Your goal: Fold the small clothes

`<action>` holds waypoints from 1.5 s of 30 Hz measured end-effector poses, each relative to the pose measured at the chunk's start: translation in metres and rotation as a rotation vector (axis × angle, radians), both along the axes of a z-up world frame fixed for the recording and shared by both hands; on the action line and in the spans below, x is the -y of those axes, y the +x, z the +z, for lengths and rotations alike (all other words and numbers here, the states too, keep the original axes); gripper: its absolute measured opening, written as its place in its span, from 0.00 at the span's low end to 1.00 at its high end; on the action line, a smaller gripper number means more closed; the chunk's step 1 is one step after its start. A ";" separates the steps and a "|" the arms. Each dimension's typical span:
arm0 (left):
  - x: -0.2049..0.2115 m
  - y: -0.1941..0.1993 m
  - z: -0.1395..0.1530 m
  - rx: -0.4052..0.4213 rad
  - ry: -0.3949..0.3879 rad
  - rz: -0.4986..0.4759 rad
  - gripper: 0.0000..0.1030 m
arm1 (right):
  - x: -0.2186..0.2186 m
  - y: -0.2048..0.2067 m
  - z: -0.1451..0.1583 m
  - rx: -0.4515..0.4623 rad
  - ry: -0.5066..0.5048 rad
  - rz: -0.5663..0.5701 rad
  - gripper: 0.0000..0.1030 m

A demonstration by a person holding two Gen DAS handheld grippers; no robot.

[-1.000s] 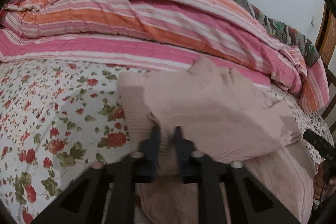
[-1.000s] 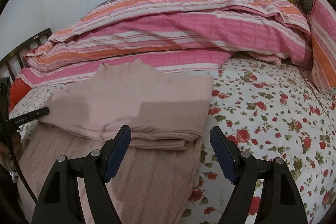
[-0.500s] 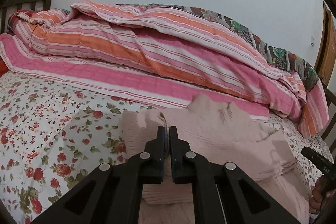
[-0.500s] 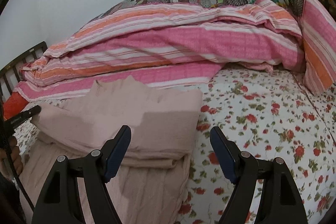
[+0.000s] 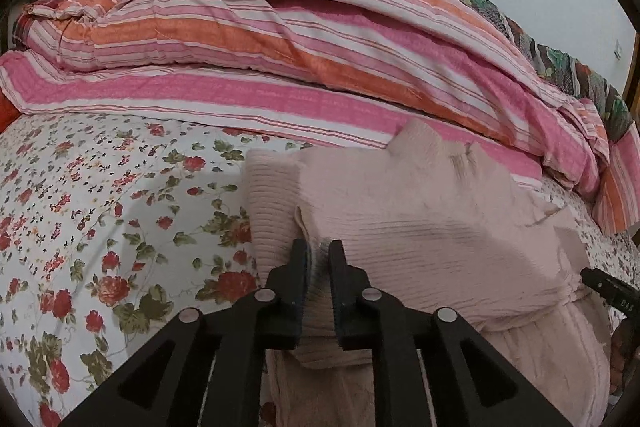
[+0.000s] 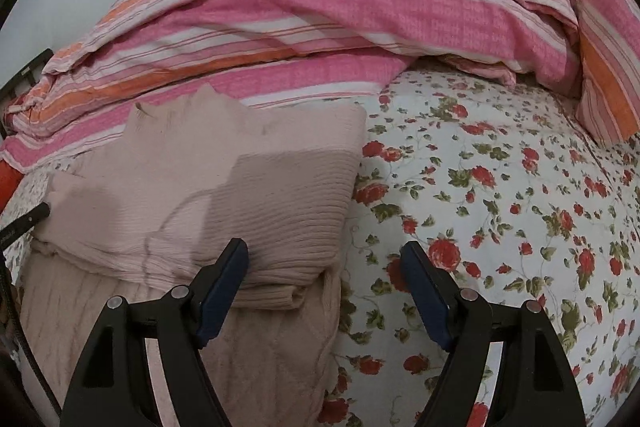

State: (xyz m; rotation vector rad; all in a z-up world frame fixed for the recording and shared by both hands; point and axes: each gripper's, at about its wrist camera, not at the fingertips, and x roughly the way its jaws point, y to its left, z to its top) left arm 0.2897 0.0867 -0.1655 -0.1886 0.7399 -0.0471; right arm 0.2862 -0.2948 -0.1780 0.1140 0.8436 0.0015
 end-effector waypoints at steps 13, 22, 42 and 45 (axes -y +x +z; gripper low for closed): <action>-0.009 -0.011 0.005 0.032 -0.024 0.055 0.16 | 0.001 -0.020 0.026 0.102 -0.151 -0.066 0.89; -0.010 -0.012 0.006 0.035 -0.037 0.036 0.16 | 0.025 -0.024 0.028 0.147 0.006 -0.102 0.89; -0.001 -0.013 0.006 0.010 0.004 -0.007 0.18 | -0.008 -0.025 0.016 0.120 -0.194 -0.053 0.89; 0.001 -0.013 0.007 0.011 0.013 -0.014 0.28 | -0.010 -0.022 0.013 0.101 -0.188 -0.039 0.87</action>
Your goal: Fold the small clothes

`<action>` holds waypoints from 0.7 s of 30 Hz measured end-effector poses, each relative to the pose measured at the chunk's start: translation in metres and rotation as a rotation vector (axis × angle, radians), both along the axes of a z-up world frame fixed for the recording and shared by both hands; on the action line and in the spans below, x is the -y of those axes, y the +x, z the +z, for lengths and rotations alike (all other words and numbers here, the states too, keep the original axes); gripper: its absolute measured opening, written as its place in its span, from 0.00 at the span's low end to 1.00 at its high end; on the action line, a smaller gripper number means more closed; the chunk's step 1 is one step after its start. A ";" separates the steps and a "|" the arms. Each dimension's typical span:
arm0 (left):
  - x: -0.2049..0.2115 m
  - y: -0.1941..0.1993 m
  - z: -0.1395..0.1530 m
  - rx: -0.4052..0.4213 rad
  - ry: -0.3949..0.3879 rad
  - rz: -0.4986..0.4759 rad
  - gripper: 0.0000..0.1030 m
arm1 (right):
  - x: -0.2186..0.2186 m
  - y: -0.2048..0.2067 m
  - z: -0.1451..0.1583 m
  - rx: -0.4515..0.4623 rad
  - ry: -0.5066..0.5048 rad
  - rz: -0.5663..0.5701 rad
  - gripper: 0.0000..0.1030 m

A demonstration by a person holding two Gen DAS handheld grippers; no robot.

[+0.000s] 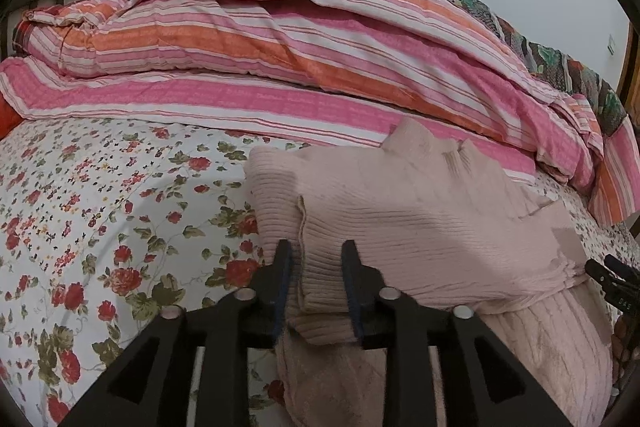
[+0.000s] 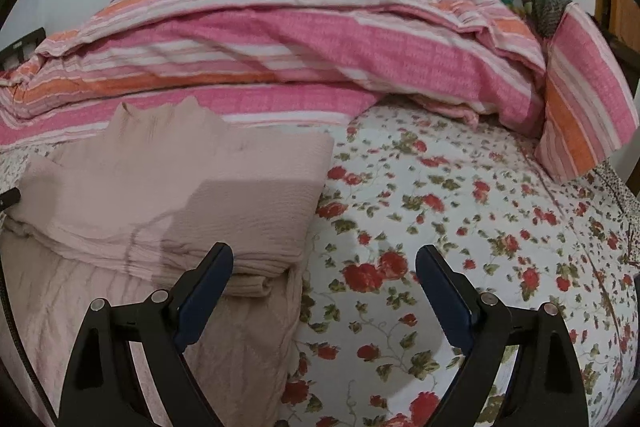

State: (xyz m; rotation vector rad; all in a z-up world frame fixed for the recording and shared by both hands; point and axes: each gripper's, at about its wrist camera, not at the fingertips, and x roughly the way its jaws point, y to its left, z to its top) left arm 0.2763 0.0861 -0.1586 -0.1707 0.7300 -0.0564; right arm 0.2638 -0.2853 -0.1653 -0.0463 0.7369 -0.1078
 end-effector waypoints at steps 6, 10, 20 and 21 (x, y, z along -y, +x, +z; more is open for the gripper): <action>0.001 -0.003 0.003 0.012 0.007 -0.006 0.35 | 0.000 -0.008 0.004 0.053 0.014 0.018 0.84; 0.001 -0.002 0.001 0.002 0.003 -0.005 0.35 | -0.001 -0.007 0.004 0.054 0.015 0.016 0.84; -0.001 -0.003 0.001 0.006 -0.008 -0.007 0.35 | -0.002 -0.009 0.005 0.063 0.012 0.025 0.84; -0.002 -0.003 0.001 0.009 -0.015 -0.007 0.35 | -0.002 -0.010 0.006 0.065 0.015 0.027 0.84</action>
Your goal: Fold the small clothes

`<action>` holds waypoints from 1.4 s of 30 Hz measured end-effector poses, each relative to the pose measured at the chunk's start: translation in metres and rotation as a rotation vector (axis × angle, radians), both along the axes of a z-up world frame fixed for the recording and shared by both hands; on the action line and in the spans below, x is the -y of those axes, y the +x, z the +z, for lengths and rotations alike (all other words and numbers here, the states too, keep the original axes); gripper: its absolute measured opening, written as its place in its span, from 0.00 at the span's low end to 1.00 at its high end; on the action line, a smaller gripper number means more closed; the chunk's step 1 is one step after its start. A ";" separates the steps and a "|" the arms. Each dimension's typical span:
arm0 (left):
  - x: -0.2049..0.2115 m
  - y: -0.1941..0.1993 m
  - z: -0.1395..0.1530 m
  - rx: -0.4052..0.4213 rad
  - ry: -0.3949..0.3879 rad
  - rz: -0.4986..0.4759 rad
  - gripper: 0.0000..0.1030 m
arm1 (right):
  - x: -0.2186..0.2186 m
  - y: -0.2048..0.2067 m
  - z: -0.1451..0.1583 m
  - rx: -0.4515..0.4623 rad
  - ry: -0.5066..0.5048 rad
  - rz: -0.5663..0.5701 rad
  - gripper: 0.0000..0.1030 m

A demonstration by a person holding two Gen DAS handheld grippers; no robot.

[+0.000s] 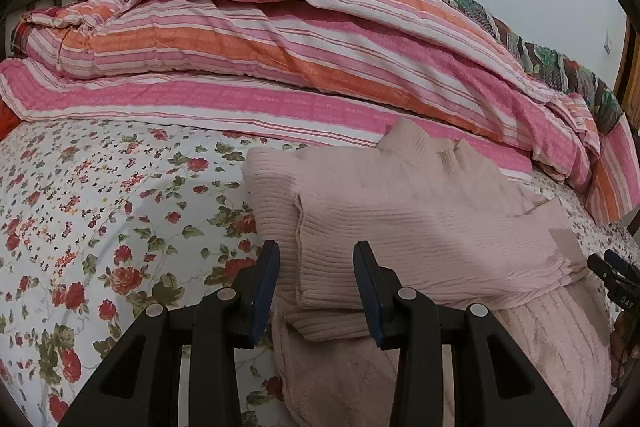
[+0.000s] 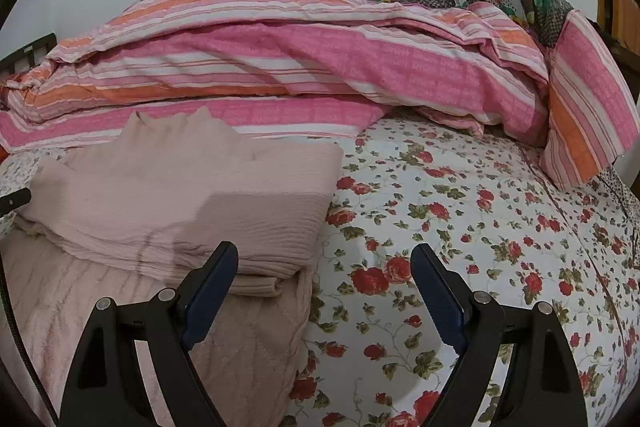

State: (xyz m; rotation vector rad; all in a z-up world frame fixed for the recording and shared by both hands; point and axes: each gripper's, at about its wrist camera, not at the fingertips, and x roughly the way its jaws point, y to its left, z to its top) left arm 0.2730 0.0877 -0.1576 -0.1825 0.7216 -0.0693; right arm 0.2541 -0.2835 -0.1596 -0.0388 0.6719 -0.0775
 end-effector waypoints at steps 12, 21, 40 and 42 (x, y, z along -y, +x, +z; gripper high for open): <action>-0.002 0.000 0.000 -0.008 -0.022 -0.020 0.35 | -0.001 -0.006 0.001 -0.012 0.031 0.032 0.84; -0.001 -0.012 0.009 0.019 -0.026 -0.045 0.35 | 0.007 -0.040 0.022 -0.036 0.117 0.026 0.84; 0.013 -0.101 0.050 0.061 -0.085 -0.152 0.56 | 0.020 -0.165 0.028 -0.108 0.176 -0.045 0.85; 0.014 -0.113 0.048 0.049 -0.063 -0.157 0.56 | 0.018 -0.174 0.024 -0.108 0.171 -0.032 0.85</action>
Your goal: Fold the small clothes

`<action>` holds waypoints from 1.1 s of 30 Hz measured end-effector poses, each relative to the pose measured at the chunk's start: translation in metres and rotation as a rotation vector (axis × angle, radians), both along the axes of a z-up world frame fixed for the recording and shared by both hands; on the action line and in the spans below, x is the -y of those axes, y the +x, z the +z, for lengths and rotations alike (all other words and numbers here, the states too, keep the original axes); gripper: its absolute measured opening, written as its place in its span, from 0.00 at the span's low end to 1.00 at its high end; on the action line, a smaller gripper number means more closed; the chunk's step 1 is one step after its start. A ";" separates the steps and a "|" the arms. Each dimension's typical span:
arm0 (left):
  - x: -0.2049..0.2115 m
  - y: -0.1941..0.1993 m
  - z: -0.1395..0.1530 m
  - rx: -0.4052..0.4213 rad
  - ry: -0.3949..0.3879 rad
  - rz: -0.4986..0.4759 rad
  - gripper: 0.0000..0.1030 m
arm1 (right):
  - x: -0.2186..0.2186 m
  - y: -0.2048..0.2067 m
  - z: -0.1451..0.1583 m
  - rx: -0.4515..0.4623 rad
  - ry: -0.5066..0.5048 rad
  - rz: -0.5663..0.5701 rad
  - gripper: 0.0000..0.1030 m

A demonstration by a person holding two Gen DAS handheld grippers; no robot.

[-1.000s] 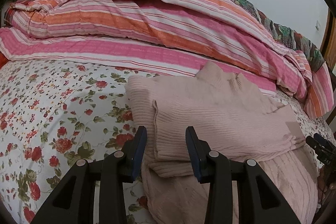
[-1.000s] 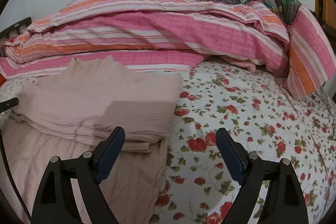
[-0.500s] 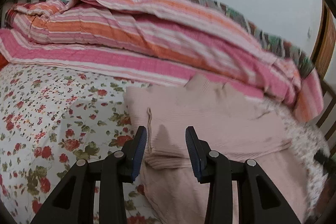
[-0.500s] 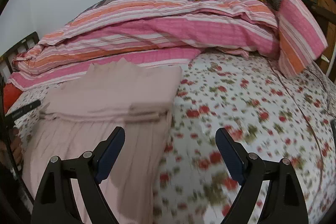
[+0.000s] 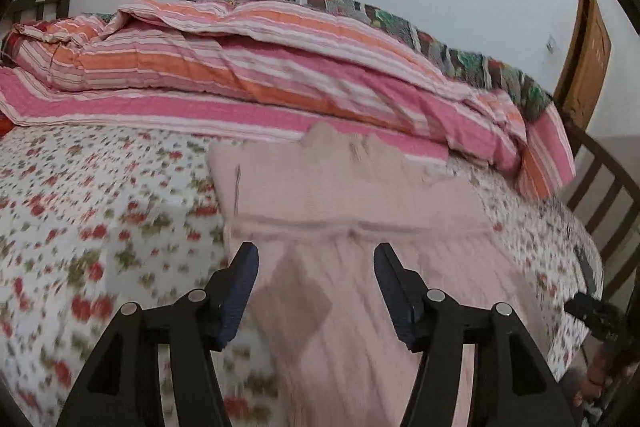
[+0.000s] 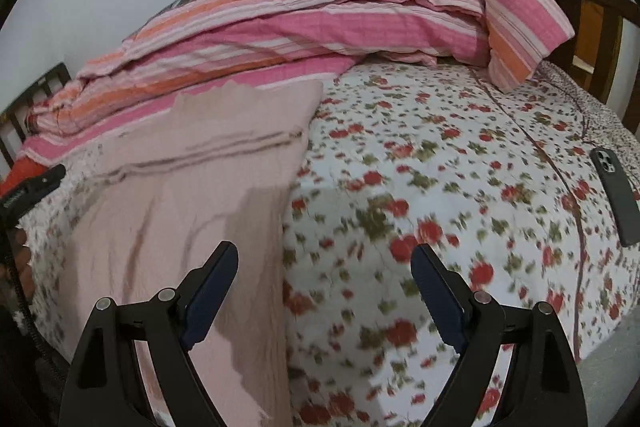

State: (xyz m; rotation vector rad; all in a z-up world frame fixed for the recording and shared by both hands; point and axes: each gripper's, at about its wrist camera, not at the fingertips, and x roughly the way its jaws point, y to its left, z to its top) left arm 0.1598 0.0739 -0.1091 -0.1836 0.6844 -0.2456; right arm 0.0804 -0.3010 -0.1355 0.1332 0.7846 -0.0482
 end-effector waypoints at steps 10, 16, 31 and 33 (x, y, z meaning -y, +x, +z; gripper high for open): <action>0.003 -0.074 -0.031 -0.102 0.024 0.009 0.56 | -0.014 -0.041 -0.005 0.023 0.005 0.076 0.85; -0.003 -0.099 -0.035 -0.117 0.002 0.035 0.56 | -0.010 -0.050 -0.012 0.028 0.033 0.070 0.85; 0.007 -0.118 -0.048 -0.127 0.012 0.049 0.54 | -0.023 -0.054 -0.035 0.017 0.041 0.153 0.61; 0.011 -0.118 -0.053 -0.134 0.028 0.049 0.50 | -0.025 -0.054 -0.038 0.011 0.038 0.166 0.58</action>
